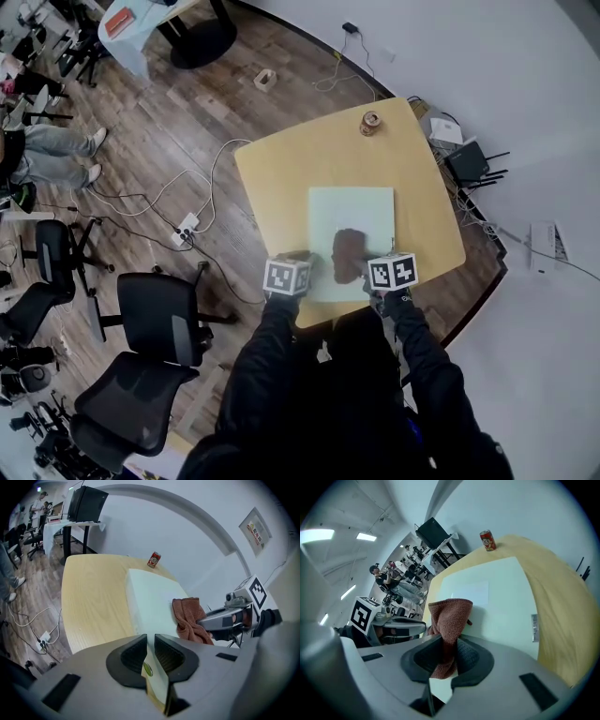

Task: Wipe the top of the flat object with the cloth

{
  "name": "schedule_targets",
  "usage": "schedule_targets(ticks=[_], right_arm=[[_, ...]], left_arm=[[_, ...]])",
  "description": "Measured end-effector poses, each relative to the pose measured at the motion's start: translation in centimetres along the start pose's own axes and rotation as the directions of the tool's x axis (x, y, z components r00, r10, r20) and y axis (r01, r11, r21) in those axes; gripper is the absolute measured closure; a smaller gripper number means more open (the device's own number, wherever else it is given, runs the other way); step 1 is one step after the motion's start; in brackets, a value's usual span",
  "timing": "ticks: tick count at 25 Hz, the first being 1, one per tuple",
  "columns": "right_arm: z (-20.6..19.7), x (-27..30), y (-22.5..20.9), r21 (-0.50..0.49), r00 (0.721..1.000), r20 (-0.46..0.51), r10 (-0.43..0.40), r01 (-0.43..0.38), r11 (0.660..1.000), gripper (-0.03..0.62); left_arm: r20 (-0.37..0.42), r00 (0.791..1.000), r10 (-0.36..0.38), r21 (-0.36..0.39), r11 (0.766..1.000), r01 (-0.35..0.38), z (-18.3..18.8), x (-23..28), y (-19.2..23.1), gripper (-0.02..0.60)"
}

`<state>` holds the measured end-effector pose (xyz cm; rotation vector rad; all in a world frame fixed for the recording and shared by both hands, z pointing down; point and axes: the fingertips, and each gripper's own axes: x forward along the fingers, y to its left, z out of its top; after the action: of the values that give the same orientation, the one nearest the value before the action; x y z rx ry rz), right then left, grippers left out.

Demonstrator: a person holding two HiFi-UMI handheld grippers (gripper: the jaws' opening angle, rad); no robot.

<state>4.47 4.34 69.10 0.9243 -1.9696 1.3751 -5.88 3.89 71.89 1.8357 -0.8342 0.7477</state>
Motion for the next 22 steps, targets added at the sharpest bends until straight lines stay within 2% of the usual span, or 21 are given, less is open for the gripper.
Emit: schedule_targets(ticks=[16,22], right_arm=[[-1.2,-7.1,-8.3,0.092,0.988,0.072,-0.138,0.131,0.987,0.52],[1.4,-8.0,-5.4,0.052,0.989,0.133,-0.062,0.055,0.997,0.52]], left_arm=[[-0.016,1.0,0.026,0.006,1.0,-0.026,-0.2,0.1,0.0,0.509],[0.001,1.0,0.005,0.0,1.0,-0.005,0.0,0.1,-0.2,0.509]])
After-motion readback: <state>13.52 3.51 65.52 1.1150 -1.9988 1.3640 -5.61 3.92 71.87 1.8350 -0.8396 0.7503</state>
